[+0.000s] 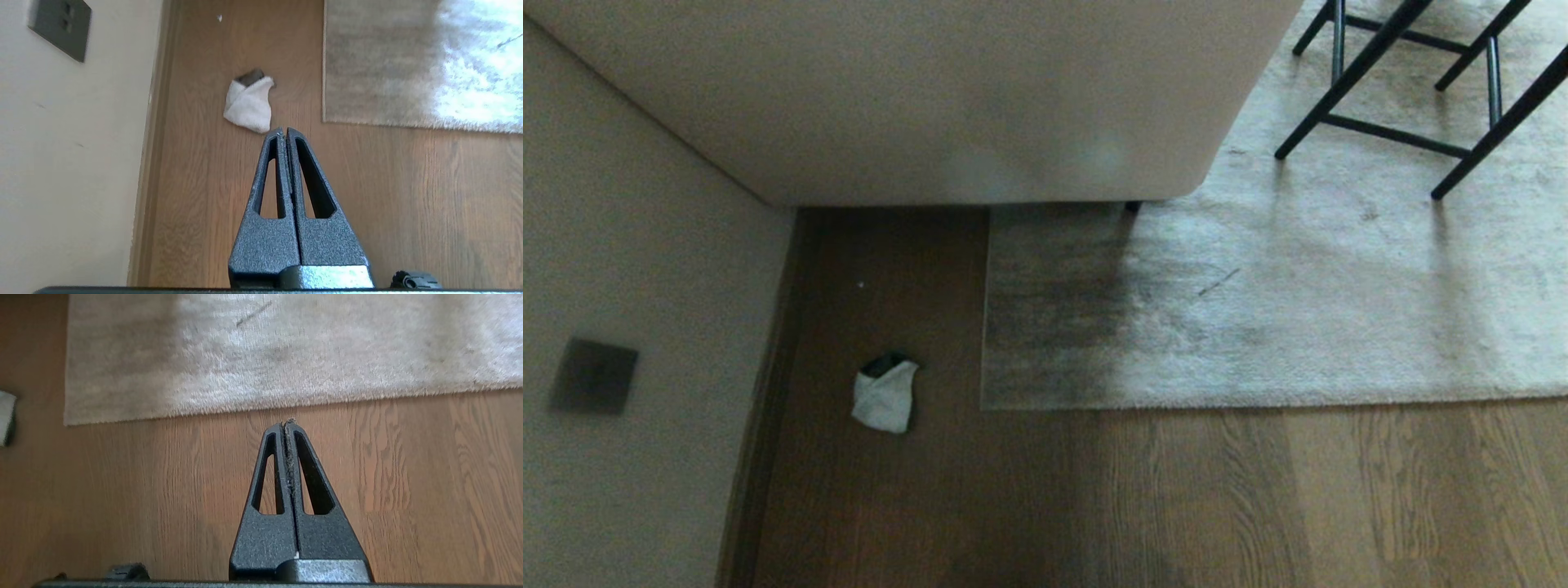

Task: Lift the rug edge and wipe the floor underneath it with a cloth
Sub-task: Pick up the rag

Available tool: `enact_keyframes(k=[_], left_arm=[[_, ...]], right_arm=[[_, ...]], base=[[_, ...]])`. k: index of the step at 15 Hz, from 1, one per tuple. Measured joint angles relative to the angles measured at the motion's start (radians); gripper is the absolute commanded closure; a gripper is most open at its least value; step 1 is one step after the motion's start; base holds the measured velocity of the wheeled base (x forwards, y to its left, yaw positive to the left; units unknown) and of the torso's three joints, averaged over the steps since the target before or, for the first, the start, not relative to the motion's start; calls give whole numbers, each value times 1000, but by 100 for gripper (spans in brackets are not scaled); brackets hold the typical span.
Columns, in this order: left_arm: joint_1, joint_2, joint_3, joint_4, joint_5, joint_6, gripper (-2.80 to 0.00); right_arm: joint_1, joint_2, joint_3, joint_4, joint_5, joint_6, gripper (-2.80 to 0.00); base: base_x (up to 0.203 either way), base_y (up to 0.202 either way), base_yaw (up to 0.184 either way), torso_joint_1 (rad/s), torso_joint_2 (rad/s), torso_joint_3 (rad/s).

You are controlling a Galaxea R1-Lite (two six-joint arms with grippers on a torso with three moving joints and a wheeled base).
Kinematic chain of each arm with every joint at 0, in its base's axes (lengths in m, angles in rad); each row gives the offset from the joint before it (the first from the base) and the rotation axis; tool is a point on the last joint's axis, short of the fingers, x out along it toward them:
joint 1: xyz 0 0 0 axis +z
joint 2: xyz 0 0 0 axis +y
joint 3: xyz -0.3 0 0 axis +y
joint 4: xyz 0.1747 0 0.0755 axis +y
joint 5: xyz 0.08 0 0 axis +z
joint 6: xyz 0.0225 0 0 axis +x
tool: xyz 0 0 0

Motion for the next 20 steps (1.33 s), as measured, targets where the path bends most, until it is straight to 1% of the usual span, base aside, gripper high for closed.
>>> enact_keyframes(k=[20], left_arm=[[0,0,0,1,0,0,0]], right_arm=[[0,0,0,0,0,0,0]], base=[[0,0,0,4,4,-197]])
